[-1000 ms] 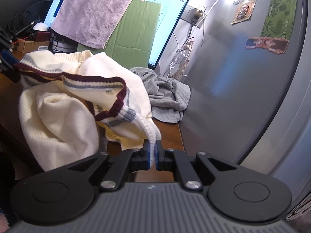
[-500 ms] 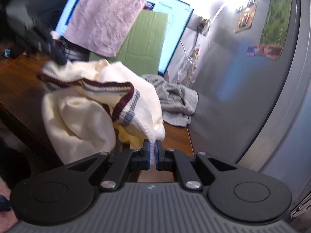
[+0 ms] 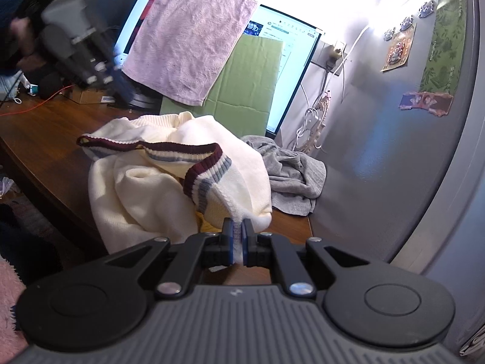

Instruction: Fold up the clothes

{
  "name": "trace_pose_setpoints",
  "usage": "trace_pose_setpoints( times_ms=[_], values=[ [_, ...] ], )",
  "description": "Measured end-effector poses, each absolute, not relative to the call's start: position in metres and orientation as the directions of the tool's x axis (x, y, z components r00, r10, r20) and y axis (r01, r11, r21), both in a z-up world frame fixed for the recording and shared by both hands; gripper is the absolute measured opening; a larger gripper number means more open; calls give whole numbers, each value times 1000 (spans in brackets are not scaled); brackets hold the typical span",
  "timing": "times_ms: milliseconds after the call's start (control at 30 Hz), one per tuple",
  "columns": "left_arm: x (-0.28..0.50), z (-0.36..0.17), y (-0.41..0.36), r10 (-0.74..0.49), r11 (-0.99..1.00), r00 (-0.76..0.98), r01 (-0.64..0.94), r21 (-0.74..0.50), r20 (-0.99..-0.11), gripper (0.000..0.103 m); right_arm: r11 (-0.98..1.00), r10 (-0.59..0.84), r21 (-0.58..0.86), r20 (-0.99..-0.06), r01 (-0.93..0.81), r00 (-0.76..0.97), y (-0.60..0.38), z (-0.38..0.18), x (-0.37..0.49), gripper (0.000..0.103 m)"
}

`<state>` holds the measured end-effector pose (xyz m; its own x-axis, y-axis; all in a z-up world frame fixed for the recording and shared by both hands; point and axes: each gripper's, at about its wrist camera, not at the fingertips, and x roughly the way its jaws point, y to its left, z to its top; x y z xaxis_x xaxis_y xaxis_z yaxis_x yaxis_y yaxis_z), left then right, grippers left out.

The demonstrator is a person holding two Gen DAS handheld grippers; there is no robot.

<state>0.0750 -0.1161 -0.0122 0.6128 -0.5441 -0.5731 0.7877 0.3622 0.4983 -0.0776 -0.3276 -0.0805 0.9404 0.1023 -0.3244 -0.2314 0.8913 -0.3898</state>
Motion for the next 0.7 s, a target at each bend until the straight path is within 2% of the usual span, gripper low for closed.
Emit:
trace_pose_setpoints(
  times_ms=[200,333,400,433,500,700],
  values=[
    [84,-50,-146,-442,134,599,780,611,-668,12,895,124,-374,-315,-243,941,-335,-86,-79,6],
    [67,-62,-143,-425,-7,644,700,714,-636,12,893,145,-368,-310,-259,940,-337,-85,-79,6],
    [61,-61,-145,-428,-101,657,648,755,-621,22,891,151,-369,-307,-264,940,-338,-86,-78,6],
    [58,-61,-146,-430,-148,663,618,772,-614,31,891,156,-366,-306,-267,939,-338,-86,-77,6],
    [57,-60,-151,-418,-259,654,579,773,-630,34,891,166,-362,-303,-274,938,-338,-86,-77,6],
    [64,-65,-176,-308,-556,608,509,657,-732,33,889,186,-357,-292,-287,938,-337,-92,-80,6]
  ],
)
